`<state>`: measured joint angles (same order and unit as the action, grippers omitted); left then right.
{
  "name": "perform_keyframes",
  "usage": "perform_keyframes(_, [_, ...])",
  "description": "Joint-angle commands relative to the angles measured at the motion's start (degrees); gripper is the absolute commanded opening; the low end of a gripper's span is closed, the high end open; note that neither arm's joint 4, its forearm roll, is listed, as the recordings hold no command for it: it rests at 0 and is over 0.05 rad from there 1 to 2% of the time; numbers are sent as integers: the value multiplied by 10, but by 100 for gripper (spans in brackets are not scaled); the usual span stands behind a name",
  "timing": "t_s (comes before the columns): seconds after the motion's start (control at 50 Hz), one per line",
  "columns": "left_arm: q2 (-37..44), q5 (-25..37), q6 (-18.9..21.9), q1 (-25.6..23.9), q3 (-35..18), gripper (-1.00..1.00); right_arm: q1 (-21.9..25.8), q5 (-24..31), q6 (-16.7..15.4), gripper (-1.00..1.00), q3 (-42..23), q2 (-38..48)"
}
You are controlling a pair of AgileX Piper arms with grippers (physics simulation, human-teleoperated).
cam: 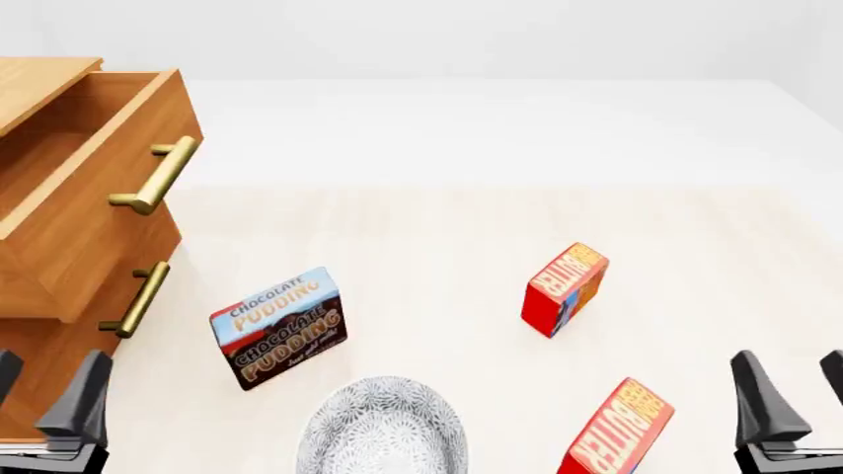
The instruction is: Put the butter at the front in the top drawer of the cabinet and close it.
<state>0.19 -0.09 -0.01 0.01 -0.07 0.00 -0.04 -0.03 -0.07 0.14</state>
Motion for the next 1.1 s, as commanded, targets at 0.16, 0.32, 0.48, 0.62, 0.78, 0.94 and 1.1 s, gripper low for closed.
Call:
perform_keyframes(0.16, [2, -1, 0, 0, 0, 100, 0, 0, -1, 100, -1, 2])
perform_keyframes(0.32, [2, -1, -1, 0, 0, 100, 0, 0, 0, 100, -1, 3])
perform_keyframes(0.48, [5, -5, 2, -1, 0, 100, 0, 0, 0, 100, -1, 2])
perform_keyframes(0.62, [-2, 54, -4, -3, -86, 100, 0, -1, 0, 100, -1, 2])
perform_keyframes(0.78, [-2, 181, -26, 36, -199, 100, 0, -2, 0, 100, -1, 4])
perform_keyframes(0.94, [-1, 259, -18, 28, -268, 100, 0, -2, 0, 100, -2, 4])
perform_keyframes(1.1, [40, 295, -14, 26, -334, 100, 0, 0, 0, 100, -2, 2])
